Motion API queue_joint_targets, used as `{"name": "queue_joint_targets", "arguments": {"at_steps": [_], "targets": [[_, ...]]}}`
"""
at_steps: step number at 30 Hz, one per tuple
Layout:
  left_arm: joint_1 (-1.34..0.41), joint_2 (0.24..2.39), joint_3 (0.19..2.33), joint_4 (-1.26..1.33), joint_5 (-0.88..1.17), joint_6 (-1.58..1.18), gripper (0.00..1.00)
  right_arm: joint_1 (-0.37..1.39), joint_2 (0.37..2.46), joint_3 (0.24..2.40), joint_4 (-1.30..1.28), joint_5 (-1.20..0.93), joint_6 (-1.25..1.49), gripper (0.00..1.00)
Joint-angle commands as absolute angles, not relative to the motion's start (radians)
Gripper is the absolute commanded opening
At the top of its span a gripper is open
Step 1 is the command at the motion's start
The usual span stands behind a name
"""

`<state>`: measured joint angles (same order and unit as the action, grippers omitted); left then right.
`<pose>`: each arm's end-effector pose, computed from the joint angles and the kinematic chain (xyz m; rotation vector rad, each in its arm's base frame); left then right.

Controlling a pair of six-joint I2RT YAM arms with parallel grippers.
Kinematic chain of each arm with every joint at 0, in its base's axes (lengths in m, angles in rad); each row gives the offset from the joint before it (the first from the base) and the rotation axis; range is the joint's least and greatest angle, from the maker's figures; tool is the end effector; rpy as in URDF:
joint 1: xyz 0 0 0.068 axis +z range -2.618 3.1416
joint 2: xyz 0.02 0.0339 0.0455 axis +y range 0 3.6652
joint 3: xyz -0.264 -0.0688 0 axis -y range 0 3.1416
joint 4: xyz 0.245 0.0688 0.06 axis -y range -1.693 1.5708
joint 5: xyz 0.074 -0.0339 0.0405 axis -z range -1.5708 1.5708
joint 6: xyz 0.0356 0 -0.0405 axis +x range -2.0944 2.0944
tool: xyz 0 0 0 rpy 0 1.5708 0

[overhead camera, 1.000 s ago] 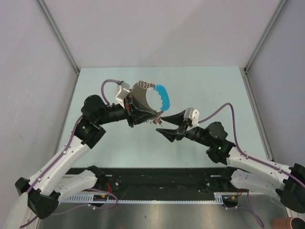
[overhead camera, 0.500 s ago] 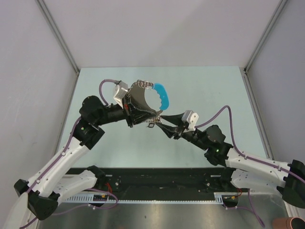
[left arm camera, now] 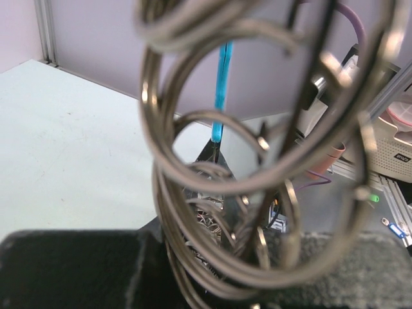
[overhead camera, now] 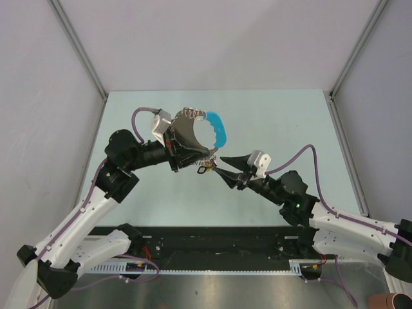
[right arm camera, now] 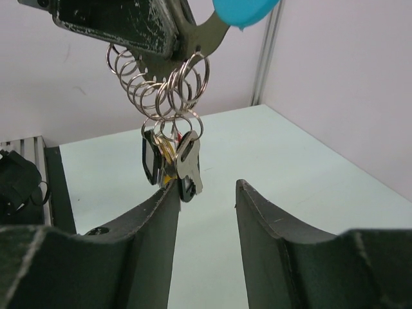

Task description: Remove the keys from the keyring

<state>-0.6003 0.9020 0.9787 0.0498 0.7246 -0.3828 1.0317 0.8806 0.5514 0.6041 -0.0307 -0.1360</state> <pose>0.1483 -0.1301 0.4119 0.7988 1.4112 -1.2959 0.1062 0.1796 0.3244 -0.7595 1.1004 0.7832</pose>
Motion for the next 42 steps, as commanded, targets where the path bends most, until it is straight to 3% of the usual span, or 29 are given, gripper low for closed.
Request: {"name": "queue_joint_targets", "arguments": {"at_steps": [1, 18, 33, 42], "targets": [[-0.604, 0.882, 1.034, 0.083, 0.712, -0.367, 0.00, 1.048, 0.880, 0.552, 0.601, 0.000, -0.156, 0.44], [-0.604, 0.877, 1.029, 0.087, 0.704, -0.374, 0.00, 1.081, 0.948, 0.551, 0.684, 0.087, -0.187, 0.41], [-0.604, 0.876, 1.019, 0.087, 0.689, -0.374, 0.00, 1.135, 1.003, 0.552, 0.851, 0.136, -0.219, 0.48], [-0.604, 0.873, 1.023, 0.086, 0.690, -0.379, 0.00, 1.138, 1.017, 0.551, 0.877, 0.216, -0.273, 0.34]]}}
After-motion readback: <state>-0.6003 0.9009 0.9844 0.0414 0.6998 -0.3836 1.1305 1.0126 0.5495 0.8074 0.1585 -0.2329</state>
